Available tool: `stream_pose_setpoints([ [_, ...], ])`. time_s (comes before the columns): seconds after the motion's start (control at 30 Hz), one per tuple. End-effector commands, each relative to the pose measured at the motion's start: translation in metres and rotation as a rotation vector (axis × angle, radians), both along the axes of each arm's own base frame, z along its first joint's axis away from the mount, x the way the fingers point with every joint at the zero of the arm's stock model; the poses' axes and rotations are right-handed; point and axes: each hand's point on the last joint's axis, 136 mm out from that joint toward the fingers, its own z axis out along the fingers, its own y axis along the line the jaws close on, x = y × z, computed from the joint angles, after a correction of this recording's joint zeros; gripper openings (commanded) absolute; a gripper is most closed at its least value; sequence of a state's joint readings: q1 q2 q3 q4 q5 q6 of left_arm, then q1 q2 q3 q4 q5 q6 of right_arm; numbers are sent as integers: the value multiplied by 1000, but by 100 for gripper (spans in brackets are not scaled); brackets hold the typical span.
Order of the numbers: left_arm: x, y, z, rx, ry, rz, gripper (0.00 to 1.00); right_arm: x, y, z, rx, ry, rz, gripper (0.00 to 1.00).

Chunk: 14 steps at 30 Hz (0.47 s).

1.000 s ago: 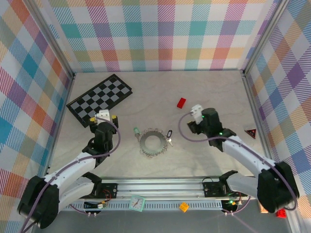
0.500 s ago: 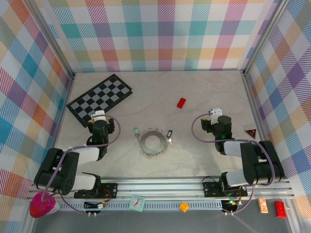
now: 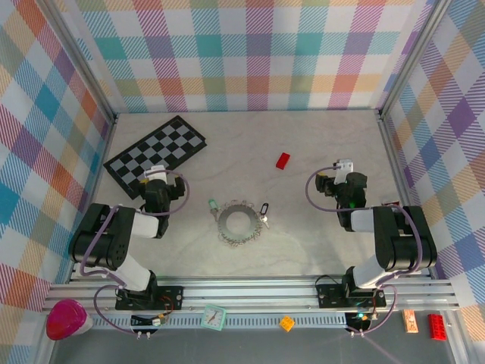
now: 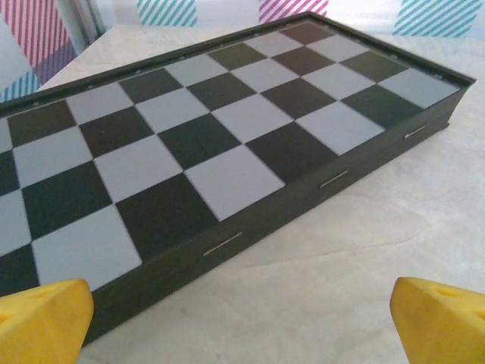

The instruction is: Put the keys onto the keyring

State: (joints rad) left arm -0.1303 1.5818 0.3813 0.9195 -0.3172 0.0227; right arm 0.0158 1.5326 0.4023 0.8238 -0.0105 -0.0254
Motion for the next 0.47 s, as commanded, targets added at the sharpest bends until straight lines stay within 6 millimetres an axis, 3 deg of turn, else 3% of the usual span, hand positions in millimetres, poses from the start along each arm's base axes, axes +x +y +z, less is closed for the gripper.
stream_pose_setpoints([
  [0.0,3,-3,0,-16,12,-34,100,3,1,3,33,-4,8,76],
  [0.27,7,-3,-3,-41,32,-53,100,4,2,4,34,-3,8,80],
  [0.3,6,-3,-3,-42,32,-54,100,3,2,3,34,-1,8,83],
  [0.37,6,-3,-3,-42,30,-53,100,3,1,4,34,-3,6,99],
  [0.43,5,-3,-2,-41,23,-55,100,3,1,4,31,-5,3,99],
])
